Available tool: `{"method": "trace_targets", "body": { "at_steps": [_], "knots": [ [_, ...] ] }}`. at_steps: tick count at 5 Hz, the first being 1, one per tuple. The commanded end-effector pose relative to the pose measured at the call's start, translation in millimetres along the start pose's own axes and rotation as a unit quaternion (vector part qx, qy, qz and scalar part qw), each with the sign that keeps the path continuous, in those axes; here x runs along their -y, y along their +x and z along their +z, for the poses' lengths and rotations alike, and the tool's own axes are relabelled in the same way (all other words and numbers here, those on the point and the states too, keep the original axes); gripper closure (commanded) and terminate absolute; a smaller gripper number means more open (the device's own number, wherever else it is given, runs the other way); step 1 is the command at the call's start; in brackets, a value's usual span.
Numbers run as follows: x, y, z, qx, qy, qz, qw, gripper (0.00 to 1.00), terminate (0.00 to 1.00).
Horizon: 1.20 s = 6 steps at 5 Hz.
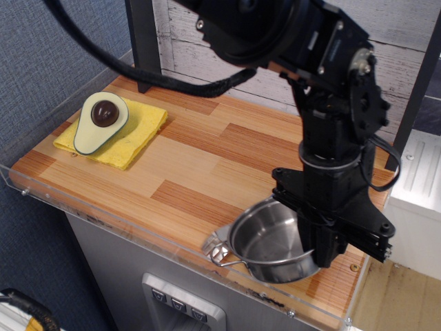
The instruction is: Pick the pot and place it on bottom right edge of table
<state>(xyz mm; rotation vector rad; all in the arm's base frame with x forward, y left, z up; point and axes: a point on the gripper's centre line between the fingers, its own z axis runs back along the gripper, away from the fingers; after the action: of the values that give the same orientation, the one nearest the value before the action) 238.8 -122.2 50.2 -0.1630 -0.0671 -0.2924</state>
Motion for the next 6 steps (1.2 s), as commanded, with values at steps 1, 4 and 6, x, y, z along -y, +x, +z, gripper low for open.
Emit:
{"method": "trace_targets", "body": {
  "at_steps": [1,4,6],
  "knots": [
    [-13.9,-4.6,-1.5,-0.013,-0.003,0.021,0.9997,1.0,0.0],
    [-3.6,27.0,26.5,0.028,0.03,-0.039,0.9984,0.0,0.0],
    [-5.6,42.7,92.2,0.085,0.115,-0.058,0.9881,0.0,0.0]
  ]
}}
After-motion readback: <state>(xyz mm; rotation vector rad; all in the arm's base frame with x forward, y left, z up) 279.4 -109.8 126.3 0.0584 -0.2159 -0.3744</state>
